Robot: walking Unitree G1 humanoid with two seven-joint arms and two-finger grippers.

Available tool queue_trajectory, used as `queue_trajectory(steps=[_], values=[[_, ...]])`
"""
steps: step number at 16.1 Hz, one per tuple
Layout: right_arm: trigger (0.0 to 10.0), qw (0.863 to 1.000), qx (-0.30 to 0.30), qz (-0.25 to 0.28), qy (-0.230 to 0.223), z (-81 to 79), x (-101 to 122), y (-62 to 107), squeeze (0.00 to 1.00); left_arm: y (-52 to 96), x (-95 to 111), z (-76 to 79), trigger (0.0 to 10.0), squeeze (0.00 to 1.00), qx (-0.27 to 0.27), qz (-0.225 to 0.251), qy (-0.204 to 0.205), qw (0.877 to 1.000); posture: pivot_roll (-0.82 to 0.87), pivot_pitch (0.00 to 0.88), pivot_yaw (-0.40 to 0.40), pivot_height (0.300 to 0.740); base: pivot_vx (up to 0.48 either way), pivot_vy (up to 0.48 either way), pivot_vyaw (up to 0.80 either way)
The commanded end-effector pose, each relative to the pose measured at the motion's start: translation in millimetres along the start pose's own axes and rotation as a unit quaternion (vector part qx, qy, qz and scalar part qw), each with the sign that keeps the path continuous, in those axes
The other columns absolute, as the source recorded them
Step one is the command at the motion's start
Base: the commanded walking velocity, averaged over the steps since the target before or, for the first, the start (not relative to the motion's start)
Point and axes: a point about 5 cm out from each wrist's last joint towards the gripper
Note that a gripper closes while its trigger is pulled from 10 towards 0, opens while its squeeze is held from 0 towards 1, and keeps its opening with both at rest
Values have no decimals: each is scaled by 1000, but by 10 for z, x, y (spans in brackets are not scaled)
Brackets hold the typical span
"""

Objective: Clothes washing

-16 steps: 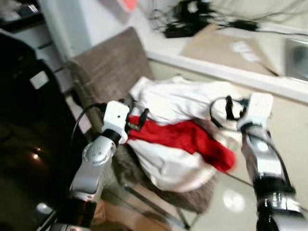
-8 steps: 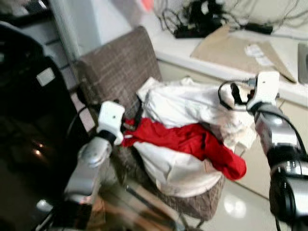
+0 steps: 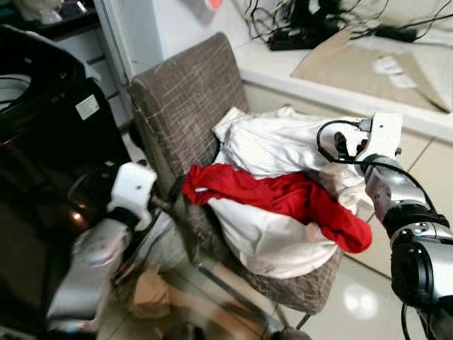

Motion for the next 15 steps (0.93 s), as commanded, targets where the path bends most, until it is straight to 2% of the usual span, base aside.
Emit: queue_trajectory(steps=[1, 2, 5, 6, 7, 10, 13, 15], values=[[10000, 1000, 4, 6, 1, -91, 66, -22, 0, 64, 42, -33, 10000, 0, 4, -3, 0, 1000, 115, 150, 84, 727, 0, 0, 0], [10000, 1000, 6, -2, 5, -115, 27, -18, 0, 101, 50, -33, 10000, 0, 5, -5, -1, 1000, 129, 157, 82, 727, 0, 0, 0], [10000, 994, 44, -87, 41, -297, -368, 52, 0, 303, 53, 1, 10000, 0, 20, -27, 5, 999, 180, 193, 60, 727, 0, 0, 0], [3882, 993, 47, -101, 49, -324, -443, 72, 0, 354, 51, 6, 10000, 0, 24, -30, 8, 999, 195, 199, 51, 727, 0, 0, 0], [0, 990, 63, -117, 49, -400, -528, 98, 0, 406, 61, 19, 10000, 0, 28, -33, 7, 999, 209, 209, 42, 727, 0, 0, 0], [0, 990, 73, -117, 31, -507, -567, 116, 0, 440, 57, 26, 10000, 0, 37, -41, 11, 998, 207, 214, 36, 727, 0, 0, 0], [0, 992, 53, -112, 24, -488, -578, 119, 0, 423, 67, 40, 10000, 0, 36, -42, 11, 998, 191, 204, 31, 727, 0, 0, 0], [0, 996, 50, -65, 43, -567, -495, 110, 0, 346, 79, 51, 10000, 0, 35, -37, 12, 999, 162, 178, 24, 727, 0, 0, 0]])
Point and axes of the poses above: a point about 5 cm out from each wrist's last joint towards the gripper, its own y axis pointing back from the gripper into the wrist, its own x axis along the axis of the wrist's last joint, z = x × y, and after that the axes turned 5 degrees about y, right-handed
